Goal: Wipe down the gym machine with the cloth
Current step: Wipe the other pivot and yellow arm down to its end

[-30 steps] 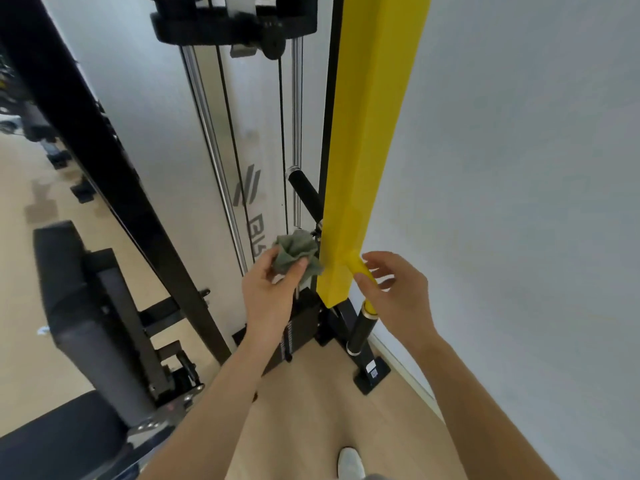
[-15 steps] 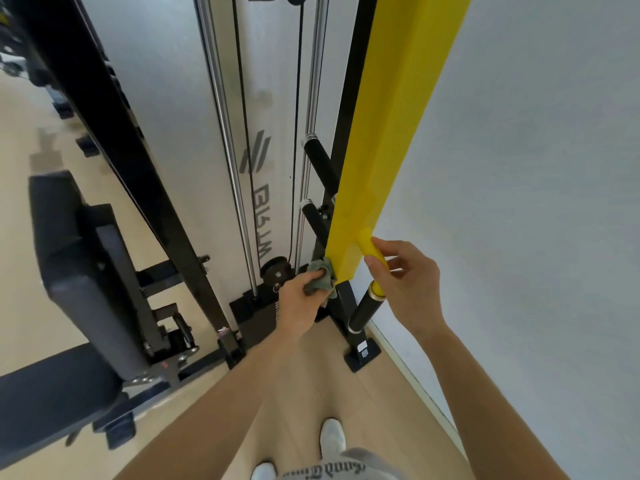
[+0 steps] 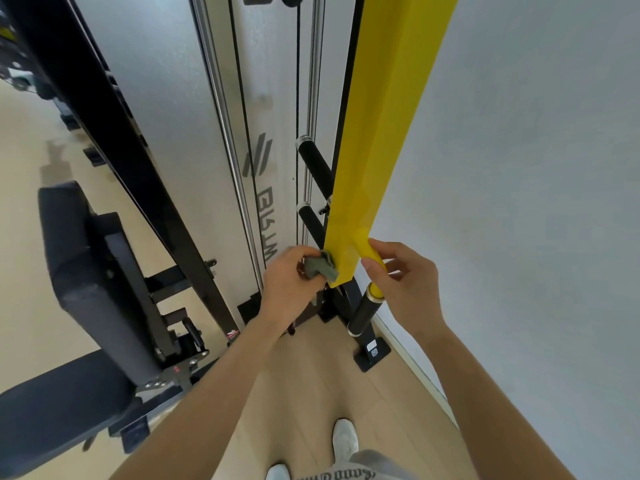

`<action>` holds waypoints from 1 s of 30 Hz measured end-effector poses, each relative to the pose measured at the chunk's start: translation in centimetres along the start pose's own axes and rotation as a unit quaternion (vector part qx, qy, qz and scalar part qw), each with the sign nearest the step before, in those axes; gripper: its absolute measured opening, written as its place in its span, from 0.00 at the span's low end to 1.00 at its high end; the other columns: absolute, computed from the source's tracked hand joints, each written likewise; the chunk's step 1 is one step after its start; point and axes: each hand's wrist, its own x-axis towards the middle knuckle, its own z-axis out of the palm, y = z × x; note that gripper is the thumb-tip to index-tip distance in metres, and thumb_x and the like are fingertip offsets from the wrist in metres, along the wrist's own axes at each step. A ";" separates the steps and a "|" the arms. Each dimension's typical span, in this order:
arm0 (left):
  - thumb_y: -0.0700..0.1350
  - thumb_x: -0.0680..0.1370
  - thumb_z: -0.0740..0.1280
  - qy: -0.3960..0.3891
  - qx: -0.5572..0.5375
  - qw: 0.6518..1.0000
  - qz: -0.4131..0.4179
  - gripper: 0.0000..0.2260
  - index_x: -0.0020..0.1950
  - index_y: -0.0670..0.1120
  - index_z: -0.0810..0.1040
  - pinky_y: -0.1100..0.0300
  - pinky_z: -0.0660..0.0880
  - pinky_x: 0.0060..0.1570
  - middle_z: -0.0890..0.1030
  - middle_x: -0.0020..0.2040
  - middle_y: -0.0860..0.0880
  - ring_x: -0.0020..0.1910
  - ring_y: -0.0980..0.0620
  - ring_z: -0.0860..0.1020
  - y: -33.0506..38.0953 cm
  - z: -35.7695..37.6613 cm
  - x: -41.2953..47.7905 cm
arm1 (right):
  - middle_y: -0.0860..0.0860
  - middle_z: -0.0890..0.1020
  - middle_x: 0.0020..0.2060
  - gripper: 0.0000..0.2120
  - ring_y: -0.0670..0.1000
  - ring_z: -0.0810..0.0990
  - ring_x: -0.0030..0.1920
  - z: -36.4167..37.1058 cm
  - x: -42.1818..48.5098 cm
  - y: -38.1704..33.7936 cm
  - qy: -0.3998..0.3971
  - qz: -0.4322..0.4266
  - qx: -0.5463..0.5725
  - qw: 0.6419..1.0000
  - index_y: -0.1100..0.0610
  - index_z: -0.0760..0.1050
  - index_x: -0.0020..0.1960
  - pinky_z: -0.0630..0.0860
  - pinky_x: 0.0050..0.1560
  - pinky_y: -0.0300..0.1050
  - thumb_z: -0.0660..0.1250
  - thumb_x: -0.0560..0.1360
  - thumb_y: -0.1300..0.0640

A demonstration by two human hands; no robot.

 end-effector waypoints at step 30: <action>0.45 0.70 0.81 0.038 -0.131 0.986 -0.094 0.16 0.55 0.48 0.82 0.57 0.82 0.51 0.83 0.49 0.55 0.48 0.59 0.82 -2.1 6.8 -1.6 | 0.46 0.85 0.52 0.13 0.45 0.81 0.45 -0.8 0.6 1.0 0.006 -0.010 -0.010 1.000 0.50 0.82 0.61 0.77 0.44 0.31 0.72 0.77 0.53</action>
